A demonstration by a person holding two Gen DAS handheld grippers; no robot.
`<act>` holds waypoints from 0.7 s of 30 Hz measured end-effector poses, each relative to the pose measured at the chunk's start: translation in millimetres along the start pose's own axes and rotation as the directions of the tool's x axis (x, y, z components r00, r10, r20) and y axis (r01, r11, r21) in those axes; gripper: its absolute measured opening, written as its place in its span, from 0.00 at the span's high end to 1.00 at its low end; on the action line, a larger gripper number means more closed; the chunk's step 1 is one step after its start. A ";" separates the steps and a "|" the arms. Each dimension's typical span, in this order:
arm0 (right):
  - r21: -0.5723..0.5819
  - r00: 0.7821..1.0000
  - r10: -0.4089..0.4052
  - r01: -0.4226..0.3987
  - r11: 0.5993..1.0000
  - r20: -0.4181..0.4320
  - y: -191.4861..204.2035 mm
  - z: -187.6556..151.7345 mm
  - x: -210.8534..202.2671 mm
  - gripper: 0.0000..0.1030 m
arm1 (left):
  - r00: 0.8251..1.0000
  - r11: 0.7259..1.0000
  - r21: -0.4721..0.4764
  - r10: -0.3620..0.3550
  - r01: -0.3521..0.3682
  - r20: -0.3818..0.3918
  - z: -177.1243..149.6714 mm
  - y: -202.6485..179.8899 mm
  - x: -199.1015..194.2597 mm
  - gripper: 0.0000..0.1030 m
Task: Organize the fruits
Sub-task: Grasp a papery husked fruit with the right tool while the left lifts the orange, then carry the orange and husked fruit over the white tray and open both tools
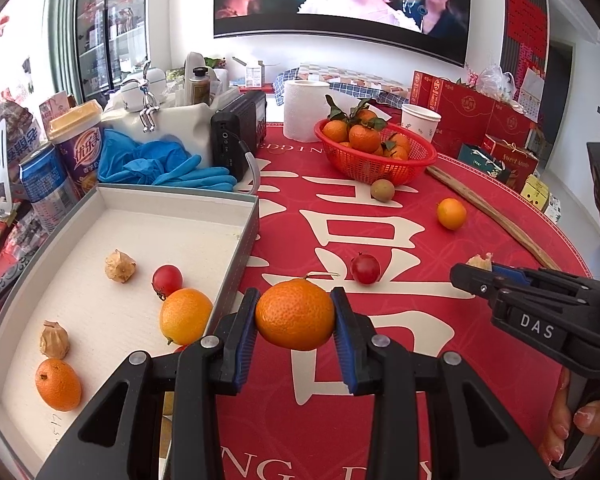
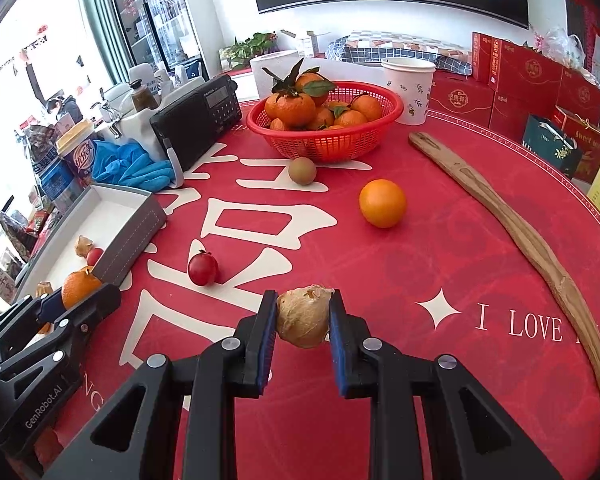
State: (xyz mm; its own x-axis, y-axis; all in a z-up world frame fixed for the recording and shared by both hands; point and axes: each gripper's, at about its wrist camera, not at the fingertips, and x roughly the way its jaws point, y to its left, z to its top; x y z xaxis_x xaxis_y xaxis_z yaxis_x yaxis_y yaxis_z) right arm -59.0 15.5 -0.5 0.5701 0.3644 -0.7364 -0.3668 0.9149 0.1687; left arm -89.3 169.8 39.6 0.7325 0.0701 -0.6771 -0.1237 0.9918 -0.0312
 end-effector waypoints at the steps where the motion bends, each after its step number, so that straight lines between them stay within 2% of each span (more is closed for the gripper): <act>1: 0.000 1.000 0.001 -0.001 1.000 0.000 0.5 0.3 0.2 0.76 | 1.000 1.000 -0.001 0.000 0.000 0.001 0.1 0.8 -0.8 0.63; 21: -0.027 0.999 0.046 -0.046 0.999 0.011 26.6 6.5 5.4 0.76 | 0.999 0.998 -0.054 0.022 -0.020 0.036 1.3 25.7 -14.6 0.63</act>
State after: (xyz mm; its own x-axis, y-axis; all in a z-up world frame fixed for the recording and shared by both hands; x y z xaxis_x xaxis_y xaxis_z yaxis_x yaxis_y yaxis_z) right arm -60.9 43.0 4.3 0.5608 0.4079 -0.7205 -0.4118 0.8924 0.1846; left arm -102.3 194.4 49.6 0.7531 0.0959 -0.6508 -0.1743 0.9831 -0.0568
